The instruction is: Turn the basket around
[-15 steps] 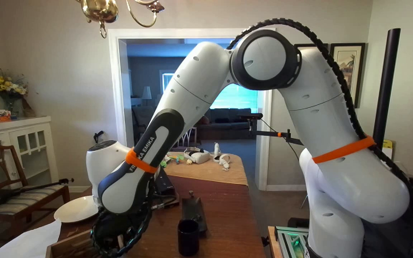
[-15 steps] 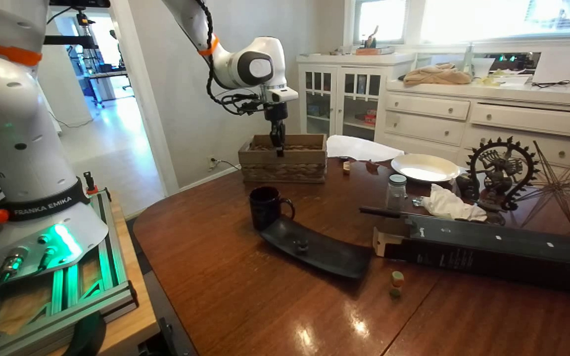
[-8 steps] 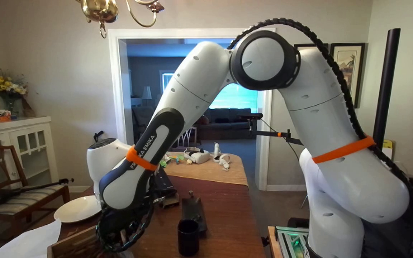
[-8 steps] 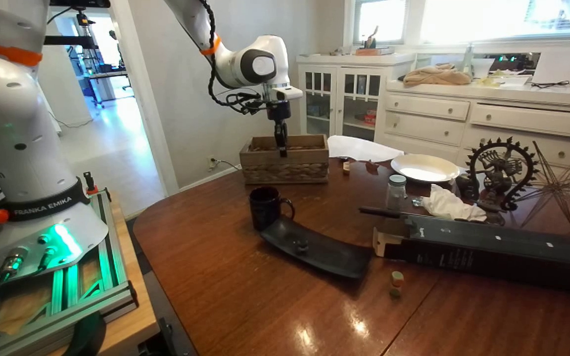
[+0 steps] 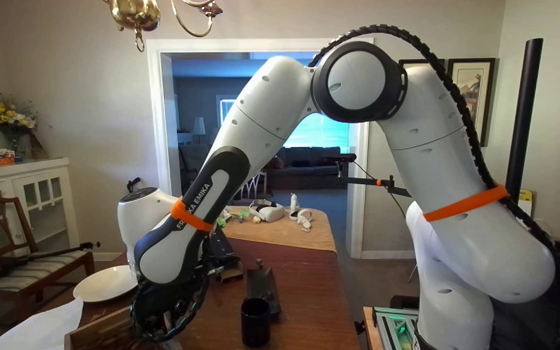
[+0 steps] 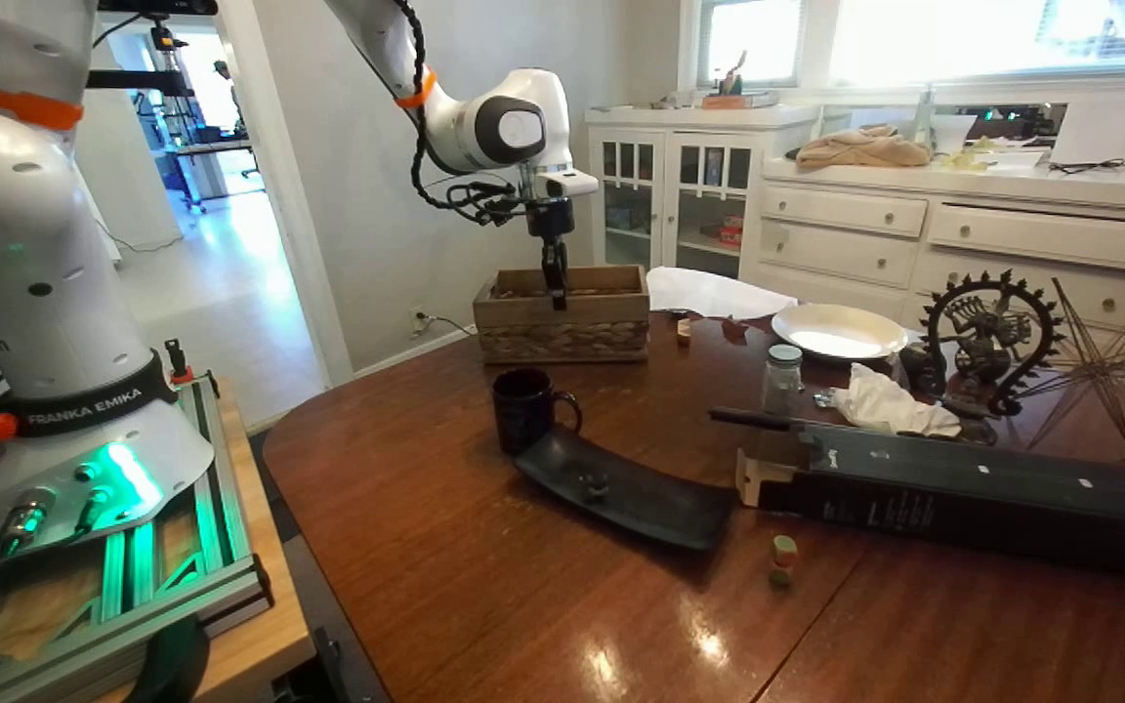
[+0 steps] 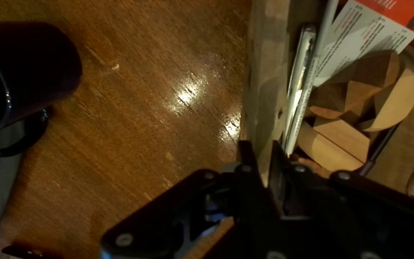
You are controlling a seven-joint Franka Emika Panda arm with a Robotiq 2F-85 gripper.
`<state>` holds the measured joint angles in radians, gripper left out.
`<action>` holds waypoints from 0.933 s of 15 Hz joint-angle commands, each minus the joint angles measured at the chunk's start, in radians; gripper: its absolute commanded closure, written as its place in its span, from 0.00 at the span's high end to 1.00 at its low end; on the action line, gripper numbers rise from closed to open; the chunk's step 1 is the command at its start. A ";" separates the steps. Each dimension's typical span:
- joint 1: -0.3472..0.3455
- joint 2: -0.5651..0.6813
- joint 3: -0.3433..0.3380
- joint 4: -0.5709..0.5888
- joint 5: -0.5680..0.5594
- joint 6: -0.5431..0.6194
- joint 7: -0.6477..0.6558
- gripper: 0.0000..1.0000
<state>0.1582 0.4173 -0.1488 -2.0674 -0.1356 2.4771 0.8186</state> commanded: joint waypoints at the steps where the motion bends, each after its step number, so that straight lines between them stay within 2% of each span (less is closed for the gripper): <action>1: -0.006 0.000 0.006 0.001 -0.003 -0.002 0.002 0.14; 2: -0.006 0.000 0.006 0.001 -0.003 -0.002 0.002 0.04; 6: -0.016 -0.007 0.020 -0.013 -0.029 0.051 -0.135 0.04; 14: -0.102 -0.017 0.075 -0.044 0.019 0.113 -0.572 0.04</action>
<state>0.0955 0.4168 -0.0996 -2.0812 -0.1299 2.5545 0.3806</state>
